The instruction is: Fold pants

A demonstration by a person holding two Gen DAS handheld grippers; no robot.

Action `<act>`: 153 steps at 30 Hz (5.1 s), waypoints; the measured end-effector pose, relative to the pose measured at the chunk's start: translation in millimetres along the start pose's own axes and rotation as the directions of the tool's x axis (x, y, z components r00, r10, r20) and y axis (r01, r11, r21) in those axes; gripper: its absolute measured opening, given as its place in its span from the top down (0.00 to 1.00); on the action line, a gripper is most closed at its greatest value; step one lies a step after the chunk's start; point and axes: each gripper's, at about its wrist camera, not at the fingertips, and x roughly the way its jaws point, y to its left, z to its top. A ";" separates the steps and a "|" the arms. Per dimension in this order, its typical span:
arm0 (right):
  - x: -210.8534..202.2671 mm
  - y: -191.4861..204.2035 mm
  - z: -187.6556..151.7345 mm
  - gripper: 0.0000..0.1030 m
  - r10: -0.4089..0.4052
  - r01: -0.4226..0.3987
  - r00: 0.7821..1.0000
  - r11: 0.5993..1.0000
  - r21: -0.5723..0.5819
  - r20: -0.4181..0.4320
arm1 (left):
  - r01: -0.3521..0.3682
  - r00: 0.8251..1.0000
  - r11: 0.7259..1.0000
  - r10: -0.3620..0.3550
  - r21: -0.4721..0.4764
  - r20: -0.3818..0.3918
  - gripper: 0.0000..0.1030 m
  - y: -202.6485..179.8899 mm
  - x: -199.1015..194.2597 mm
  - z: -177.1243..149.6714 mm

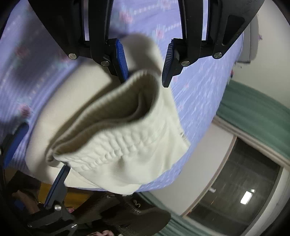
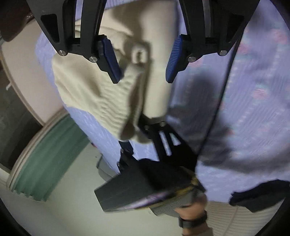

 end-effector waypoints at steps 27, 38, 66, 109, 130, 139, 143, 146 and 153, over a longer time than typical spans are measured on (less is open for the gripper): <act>48.0 -246.5 -131.3 0.70 0.290 0.131 0.939 0.203 0.970 -0.187 | 0.385 0.858 0.641 -0.513 -0.664 0.003 0.42 126.3 128.8 82.4; 49.0 -233.6 -147.9 0.81 0.279 0.187 0.940 0.064 0.980 -0.197 | 0.410 0.842 0.652 -0.540 -0.638 -0.011 0.66 113.2 131.0 76.6; 14.6 -150.3 -95.1 0.51 0.372 0.006 0.928 -0.007 1.000 -0.002 | 0.322 0.893 0.647 -0.451 -0.691 -0.005 0.74 86.1 7.9 17.3; 64.5 -141.0 -127.2 0.95 0.492 0.042 0.869 0.036 0.998 -0.055 | 0.235 0.912 0.636 -0.406 -0.735 -0.060 0.62 51.2 14.8 21.5; 61.4 -310.3 -16.6 0.18 0.403 -0.288 0.906 0.808 0.514 -0.126 | -0.432 0.896 -0.091 -0.152 -0.897 -0.416 0.21 10.4 -41.0 14.9; 170.8 -351.3 -34.4 0.18 0.601 -0.475 0.786 0.738 0.480 -0.147 | -0.597 0.802 -0.334 -0.248 -0.729 -0.543 0.21 0.7 3.0 15.9; 196.8 -355.8 -36.1 0.18 0.668 -0.565 0.732 0.705 0.429 -0.133 | -0.625 0.780 -0.378 -0.254 -0.683 -0.572 0.12 -1.8 11.6 13.0; 215.0 -354.6 -38.1 0.18 0.707 -0.610 0.692 0.679 0.408 -0.144 | -0.613 0.788 -0.413 -0.257 -0.673 -0.560 0.11 -6.7 14.8 8.6; 244.1 -350.7 -47.9 0.18 0.803 -0.695 0.579 0.576 0.430 -0.140 | -0.598 0.796 -0.458 -0.248 -0.658 -0.552 0.14 -4.2 16.5 11.2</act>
